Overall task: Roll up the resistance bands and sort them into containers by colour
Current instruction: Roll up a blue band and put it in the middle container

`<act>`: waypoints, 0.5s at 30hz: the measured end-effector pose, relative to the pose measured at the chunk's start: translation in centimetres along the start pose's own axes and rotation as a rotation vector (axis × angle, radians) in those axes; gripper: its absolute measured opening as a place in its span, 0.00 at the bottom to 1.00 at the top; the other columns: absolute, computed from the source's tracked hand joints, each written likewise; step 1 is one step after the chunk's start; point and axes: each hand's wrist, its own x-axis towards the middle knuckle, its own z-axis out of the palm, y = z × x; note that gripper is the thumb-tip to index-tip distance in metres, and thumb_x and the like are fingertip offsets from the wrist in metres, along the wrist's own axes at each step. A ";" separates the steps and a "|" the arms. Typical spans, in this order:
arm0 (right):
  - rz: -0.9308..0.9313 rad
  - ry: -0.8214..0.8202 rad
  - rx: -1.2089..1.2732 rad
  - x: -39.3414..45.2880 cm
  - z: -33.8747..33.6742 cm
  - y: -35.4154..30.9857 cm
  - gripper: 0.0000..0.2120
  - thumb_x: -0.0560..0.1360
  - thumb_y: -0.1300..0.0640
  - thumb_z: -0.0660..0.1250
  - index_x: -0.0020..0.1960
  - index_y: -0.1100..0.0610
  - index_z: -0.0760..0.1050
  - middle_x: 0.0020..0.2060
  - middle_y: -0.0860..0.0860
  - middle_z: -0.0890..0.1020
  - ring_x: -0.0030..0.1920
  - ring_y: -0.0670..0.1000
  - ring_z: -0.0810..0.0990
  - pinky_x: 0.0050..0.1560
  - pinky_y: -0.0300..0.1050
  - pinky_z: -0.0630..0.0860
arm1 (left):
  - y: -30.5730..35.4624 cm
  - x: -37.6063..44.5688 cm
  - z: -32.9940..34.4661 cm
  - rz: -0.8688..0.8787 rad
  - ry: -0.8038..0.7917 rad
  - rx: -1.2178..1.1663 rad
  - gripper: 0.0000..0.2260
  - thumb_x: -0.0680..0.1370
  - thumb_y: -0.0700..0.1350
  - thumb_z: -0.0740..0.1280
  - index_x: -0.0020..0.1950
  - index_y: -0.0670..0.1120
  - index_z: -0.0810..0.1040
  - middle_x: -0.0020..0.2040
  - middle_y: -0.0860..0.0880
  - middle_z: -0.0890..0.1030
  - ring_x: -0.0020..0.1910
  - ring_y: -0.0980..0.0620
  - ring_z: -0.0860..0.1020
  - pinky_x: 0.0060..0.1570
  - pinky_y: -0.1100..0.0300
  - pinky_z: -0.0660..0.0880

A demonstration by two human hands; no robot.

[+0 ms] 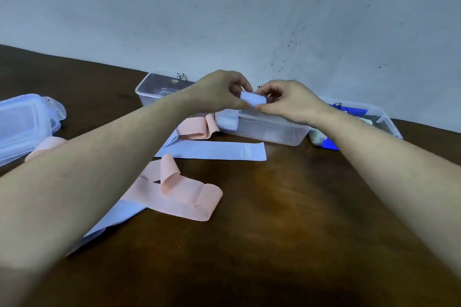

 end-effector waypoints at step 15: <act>0.213 -0.056 -0.236 7.2 1.2 3.7 0.11 0.71 0.48 0.75 0.52 0.50 0.83 0.45 0.48 0.84 0.46 0.50 0.81 0.47 0.43 0.76 | -2.9 9.8 0.6 0.132 -0.213 0.742 0.14 0.74 0.54 0.70 0.57 0.49 0.81 0.50 0.51 0.80 0.50 0.48 0.76 0.49 0.52 0.77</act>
